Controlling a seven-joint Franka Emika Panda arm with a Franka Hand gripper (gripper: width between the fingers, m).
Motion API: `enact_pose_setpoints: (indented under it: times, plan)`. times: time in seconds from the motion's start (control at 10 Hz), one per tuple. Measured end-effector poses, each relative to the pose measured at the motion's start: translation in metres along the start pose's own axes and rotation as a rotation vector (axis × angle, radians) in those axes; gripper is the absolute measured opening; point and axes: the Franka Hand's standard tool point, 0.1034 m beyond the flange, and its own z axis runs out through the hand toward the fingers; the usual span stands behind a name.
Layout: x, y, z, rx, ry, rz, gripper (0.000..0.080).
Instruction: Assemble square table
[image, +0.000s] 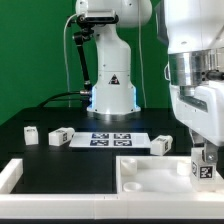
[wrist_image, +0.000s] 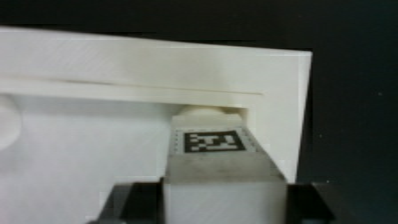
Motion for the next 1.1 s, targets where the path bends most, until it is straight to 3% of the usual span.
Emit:
enact_pose_setpoints:
  times: [0.2, 0.5, 1.0, 1.1]
  plan:
    - [-0.0025, -0.0008, 0.0009, 0.016, 0.003, 0.192, 0.0291]
    - [-0.0017, -0.0016, 0.0005, 0.017, -0.006, 0.348, 0.0291]
    - [-0.0026, 0.0010, 0.0011, 0.003, -0.006, 0.323, 0.0291]
    - [-0.0032, 0.0069, 0.0030, -0.027, 0.004, 0.135, 0.0473]
